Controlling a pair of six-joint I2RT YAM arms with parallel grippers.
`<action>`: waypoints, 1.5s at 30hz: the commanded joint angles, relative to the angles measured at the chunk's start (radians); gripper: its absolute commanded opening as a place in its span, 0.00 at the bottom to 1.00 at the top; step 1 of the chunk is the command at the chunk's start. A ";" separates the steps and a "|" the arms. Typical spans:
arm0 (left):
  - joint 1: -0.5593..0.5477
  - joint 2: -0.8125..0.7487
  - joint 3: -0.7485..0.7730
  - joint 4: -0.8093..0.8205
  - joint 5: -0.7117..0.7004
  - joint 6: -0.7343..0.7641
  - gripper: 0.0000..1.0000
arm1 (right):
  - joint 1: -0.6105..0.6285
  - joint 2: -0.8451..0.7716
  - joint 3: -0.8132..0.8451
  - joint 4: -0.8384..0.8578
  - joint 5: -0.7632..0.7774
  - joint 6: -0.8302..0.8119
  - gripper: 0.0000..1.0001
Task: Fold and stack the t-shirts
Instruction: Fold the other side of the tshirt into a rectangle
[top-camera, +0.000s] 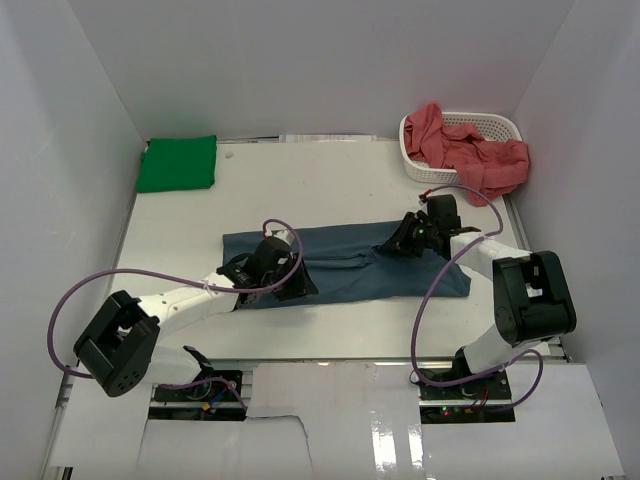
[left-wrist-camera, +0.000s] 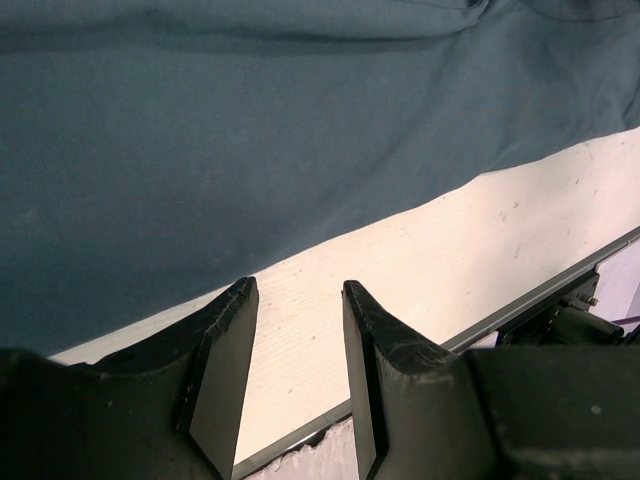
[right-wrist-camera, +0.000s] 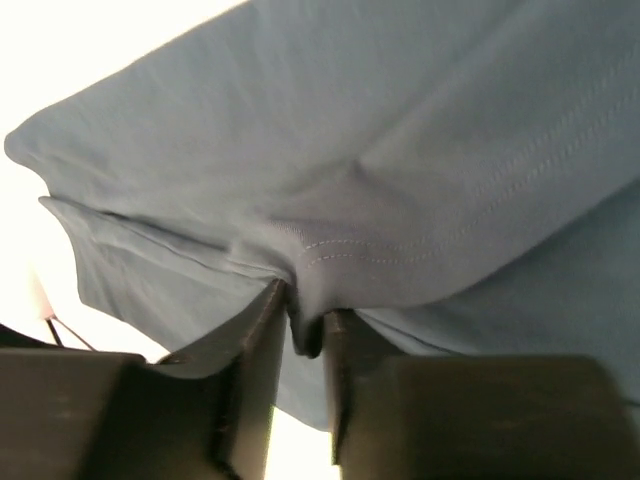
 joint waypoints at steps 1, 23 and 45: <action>-0.002 -0.025 -0.015 0.015 -0.003 0.000 0.50 | -0.005 0.018 0.053 0.039 0.014 -0.009 0.20; -0.001 -0.002 -0.032 0.018 0.019 -0.008 0.49 | 0.007 0.395 0.492 -0.045 -0.200 -0.089 0.11; -0.004 0.007 -0.019 -0.065 -0.033 0.038 0.49 | -0.037 0.262 0.411 0.005 -0.306 -0.270 0.51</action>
